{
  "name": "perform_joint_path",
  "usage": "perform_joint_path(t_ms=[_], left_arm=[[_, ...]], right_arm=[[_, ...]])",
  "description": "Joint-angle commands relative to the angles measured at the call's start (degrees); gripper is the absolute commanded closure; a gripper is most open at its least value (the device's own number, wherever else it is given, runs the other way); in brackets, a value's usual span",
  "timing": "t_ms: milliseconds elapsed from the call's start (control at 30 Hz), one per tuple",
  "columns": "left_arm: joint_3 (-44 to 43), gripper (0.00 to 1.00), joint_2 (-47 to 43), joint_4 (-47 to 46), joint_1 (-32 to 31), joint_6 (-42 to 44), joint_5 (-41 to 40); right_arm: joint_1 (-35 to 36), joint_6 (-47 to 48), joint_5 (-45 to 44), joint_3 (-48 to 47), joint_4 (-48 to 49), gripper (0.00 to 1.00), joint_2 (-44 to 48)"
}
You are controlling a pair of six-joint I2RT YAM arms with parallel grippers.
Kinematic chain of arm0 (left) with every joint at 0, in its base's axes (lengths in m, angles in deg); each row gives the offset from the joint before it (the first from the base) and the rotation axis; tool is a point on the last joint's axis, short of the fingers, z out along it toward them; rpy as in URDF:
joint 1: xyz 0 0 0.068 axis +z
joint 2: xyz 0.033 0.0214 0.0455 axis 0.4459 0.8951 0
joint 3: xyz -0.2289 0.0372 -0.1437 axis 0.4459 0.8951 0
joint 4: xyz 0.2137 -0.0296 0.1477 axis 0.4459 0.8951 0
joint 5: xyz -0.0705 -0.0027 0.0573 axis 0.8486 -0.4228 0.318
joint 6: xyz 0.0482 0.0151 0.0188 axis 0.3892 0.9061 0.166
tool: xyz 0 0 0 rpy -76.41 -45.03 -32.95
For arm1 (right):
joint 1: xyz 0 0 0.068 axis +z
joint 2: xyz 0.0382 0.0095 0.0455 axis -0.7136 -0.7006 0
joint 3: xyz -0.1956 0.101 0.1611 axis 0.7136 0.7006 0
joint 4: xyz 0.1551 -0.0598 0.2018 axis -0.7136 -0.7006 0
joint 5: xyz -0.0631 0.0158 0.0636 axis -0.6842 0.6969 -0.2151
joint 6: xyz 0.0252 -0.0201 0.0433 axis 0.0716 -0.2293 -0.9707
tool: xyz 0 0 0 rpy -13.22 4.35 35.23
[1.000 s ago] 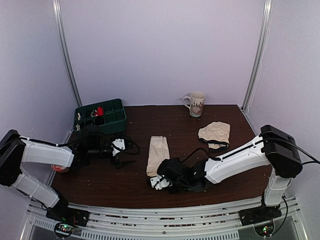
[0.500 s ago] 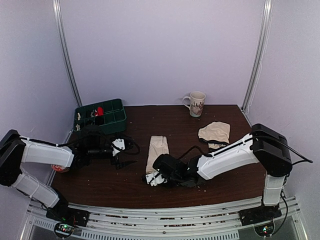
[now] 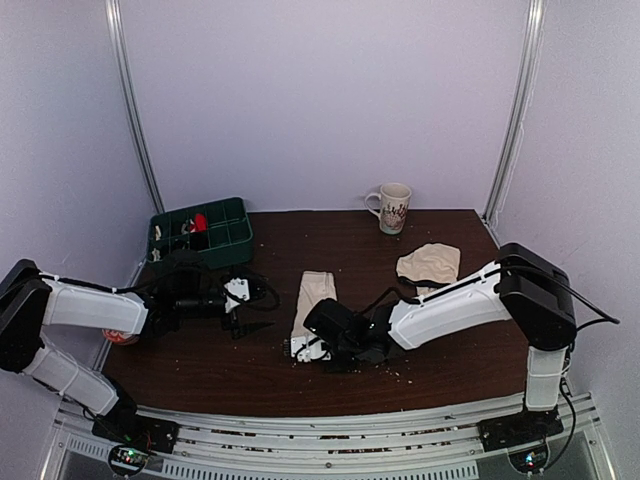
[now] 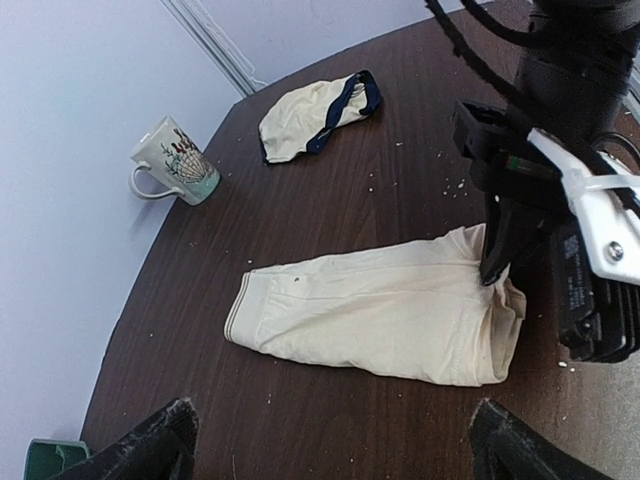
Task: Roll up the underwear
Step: Roll the underwear at the center of the board.
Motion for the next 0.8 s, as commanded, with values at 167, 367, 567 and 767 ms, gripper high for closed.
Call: perform_joint_path(t_ms=[167,367,567,767], left_arm=[[1.8,0.02,-2.1,-2.7,0.3,4.1,3.6],[1.9,0.02,-1.1,-2.1,-2.2,7.4,0.5],[2.3,0.02,0.7,-2.4,-5.9,11.5,-5.8],[1.3,0.08,0.9,-0.4,-7.7,14.1,-8.1]], right_arm=[[-6.5,-15.2,19.5,-9.4,-14.7,0.99,-3.2],[-12.0,-20.7,28.0,-14.9,-20.3,0.96,-7.8],[-15.8,-23.8,37.8,-16.1,-21.7,0.95,-9.8],[-19.6,-26.9,43.9,-14.7,-19.7,0.94,-9.7]])
